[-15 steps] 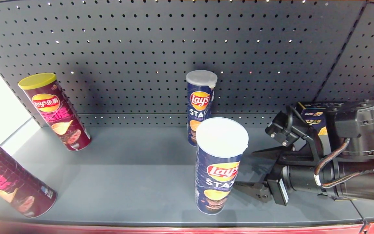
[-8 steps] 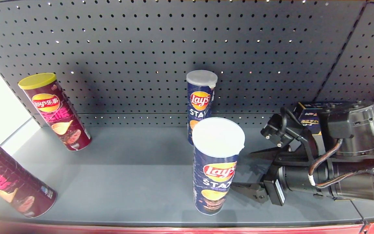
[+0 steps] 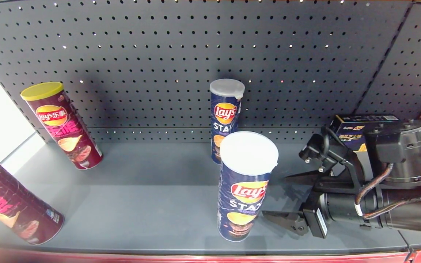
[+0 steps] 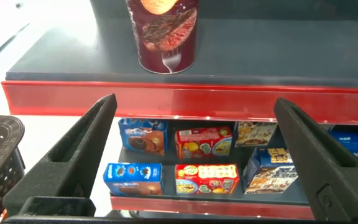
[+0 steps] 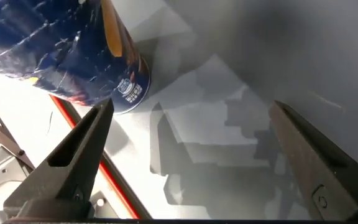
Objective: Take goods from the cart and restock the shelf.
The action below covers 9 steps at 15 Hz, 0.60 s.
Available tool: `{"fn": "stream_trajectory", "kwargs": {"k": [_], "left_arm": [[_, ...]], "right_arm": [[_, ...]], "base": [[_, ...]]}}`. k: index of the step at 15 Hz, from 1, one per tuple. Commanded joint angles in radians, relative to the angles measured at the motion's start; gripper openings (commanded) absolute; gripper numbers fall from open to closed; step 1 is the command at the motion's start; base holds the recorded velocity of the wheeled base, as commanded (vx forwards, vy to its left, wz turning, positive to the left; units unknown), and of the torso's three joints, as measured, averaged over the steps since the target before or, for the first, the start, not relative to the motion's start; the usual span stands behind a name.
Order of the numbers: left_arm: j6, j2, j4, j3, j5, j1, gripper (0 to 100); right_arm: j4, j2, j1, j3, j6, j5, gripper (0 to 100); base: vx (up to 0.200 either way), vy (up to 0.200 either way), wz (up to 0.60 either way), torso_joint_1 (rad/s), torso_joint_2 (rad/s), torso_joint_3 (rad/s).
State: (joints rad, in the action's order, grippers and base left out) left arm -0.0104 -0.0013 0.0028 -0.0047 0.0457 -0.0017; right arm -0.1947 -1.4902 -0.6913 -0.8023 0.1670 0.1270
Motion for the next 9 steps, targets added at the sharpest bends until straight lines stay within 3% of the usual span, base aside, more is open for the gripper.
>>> {"fn": "stream_trajectory", "kwargs": {"k": [1, 9], "left_arm": [[0.0, 0.001, 0.0, 0.0, 0.0, 0.0, 100], [0.0, 0.001, 0.0, 0.0, 0.0, 0.0, 100]], "right_arm": [[0.0, 0.004, -0.005, -0.005, 0.0, 0.0, 100], [-0.002, -0.067, -0.025, -0.054, 0.002, 0.0, 100]], "base": [[0.0, 0.0, 0.0, 0.0, 0.0, 0.0], [0.0, 0.0, 0.0, 0.0, 0.0, 0.0]]}}
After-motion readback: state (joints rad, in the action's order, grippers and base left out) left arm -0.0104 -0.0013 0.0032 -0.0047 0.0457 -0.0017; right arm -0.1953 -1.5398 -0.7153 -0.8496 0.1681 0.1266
